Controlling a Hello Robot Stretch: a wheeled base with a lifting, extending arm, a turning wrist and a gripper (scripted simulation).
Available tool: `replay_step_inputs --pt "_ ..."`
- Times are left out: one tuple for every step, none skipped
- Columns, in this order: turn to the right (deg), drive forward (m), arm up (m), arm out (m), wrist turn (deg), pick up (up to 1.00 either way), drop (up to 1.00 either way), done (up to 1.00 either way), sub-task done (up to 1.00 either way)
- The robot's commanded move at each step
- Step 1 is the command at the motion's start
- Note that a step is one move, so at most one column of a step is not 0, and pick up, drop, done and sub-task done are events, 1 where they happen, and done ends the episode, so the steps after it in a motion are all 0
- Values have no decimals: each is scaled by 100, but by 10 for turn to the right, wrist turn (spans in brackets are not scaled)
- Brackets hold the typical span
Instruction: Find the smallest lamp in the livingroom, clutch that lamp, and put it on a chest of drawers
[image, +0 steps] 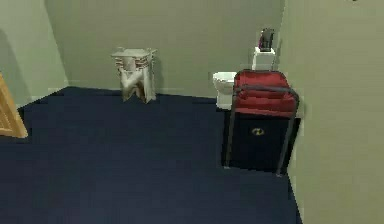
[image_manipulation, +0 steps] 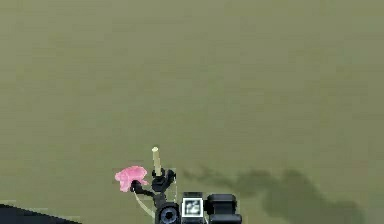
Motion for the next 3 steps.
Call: replay_step_inputs --pt "0 55 0 0 0 0 0 0 0" --pt "-450 0 0 0 0 0 0 0 0" --pt "-210 0 0 0 0 0 0 0 0"
